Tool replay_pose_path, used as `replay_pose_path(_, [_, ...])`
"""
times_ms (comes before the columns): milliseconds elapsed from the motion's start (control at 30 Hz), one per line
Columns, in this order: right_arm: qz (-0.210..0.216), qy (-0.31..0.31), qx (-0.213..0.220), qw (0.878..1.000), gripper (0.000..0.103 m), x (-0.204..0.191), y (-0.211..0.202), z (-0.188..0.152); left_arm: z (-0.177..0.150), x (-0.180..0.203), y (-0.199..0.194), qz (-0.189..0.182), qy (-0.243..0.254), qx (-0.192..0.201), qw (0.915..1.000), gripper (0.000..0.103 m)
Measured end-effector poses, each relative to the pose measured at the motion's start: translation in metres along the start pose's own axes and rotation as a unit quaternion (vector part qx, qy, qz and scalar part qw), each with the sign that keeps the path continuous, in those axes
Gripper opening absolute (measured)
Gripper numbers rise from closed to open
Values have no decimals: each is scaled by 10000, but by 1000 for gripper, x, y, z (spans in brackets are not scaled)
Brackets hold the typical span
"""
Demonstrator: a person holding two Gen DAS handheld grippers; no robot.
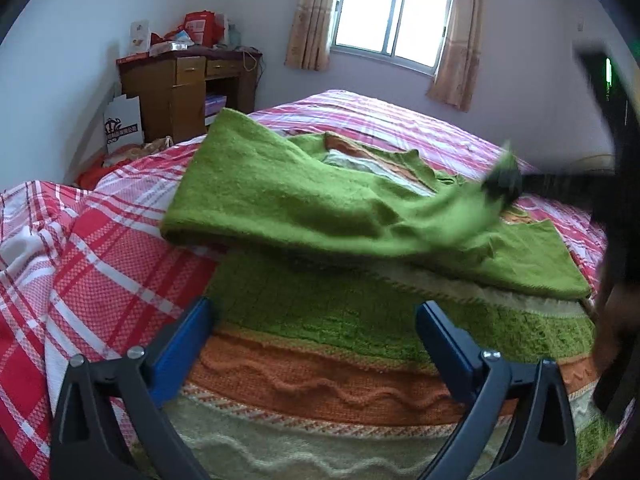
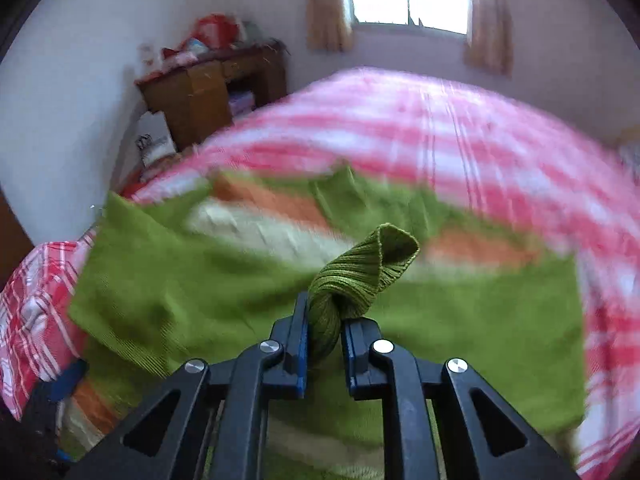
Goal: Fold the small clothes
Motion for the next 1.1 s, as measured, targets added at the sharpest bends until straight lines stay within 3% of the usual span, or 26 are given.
replay_pose_path(200, [1,-62,1215,9926,14,6,-82,101,1,-1,0,-47,-67,-4,10000,103])
replay_pose_path(333, [-100,75,1657,9861,14,39,-123,121,1,-1,1,-13,-61,-9,10000,103])
replay_pose_path(500, [-521,120,1373,9891,14,105,-124,74,1,-1,2,37,-34,-18,10000,103])
replay_pose_path(700, [-741,185,469,9960,14,148,-67,-19,1,-1,4,145,37,-54,9999,103])
replay_pose_path(767, [-848,184,148,9961,21,154,-46,-49,0,-1,5,166,49,-68,9998,103])
replay_pose_path(833, [-981,313,-417,9938,45,164,-27,-79,0,-1,4,173,52,-76,9998,103])
replay_pose_path(867, [-1011,399,-568,9925,46,168,-24,-90,0,-1,4,172,52,-74,9998,103])
replay_pose_path(967, [-1052,705,-334,9914,63,179,-51,-95,0,-1,4,180,59,-76,9998,103])
replay_pose_path(1100, [-1416,1256,288,9815,62,207,-103,-93,0,-1,4,255,111,-83,9996,103])
Point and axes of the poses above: each gripper's, at about its wrist camera, not at the fingertips, and y roughly the way its jaws point, x to its right, z to its top, the point moved 9 cm from there along y, roughly the way its jaws point, and after that the axes turned 3 degrees about -y, right-handed, at the moved point
